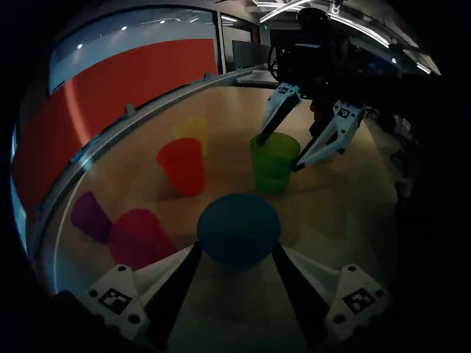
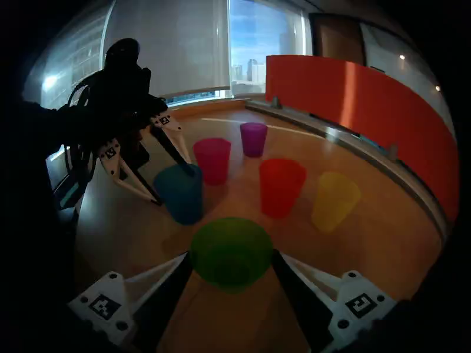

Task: Pour water

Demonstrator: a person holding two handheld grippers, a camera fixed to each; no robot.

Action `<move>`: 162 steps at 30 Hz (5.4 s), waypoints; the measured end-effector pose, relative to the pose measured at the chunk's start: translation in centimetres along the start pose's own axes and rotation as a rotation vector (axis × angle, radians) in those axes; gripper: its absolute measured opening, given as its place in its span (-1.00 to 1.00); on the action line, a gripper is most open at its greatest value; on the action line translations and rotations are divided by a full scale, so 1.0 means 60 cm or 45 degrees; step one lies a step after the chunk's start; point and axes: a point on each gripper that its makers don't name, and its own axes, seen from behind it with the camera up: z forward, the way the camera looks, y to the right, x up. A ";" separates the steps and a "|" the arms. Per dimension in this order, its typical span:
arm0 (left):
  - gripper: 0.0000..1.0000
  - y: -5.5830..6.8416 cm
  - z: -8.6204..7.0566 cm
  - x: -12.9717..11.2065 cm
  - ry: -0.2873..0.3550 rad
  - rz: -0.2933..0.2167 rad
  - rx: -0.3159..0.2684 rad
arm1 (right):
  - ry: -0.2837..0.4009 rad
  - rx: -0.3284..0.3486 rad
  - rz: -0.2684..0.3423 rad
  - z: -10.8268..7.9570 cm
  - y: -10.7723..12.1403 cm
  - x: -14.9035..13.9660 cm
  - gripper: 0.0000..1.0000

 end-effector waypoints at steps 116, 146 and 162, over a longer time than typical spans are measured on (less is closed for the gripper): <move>0.77 -0.239 -0.366 -0.006 0.777 -0.496 1.364 | 0.787 -1.198 0.369 -0.323 0.194 0.130 0.99; 0.77 -0.238 -0.284 -0.056 0.770 -0.557 1.299 | 0.767 -1.196 0.394 -0.317 0.197 0.122 0.99; 0.77 -0.244 -0.273 -0.066 0.770 -0.581 1.281 | 0.742 -1.223 0.381 -0.320 0.200 0.120 0.99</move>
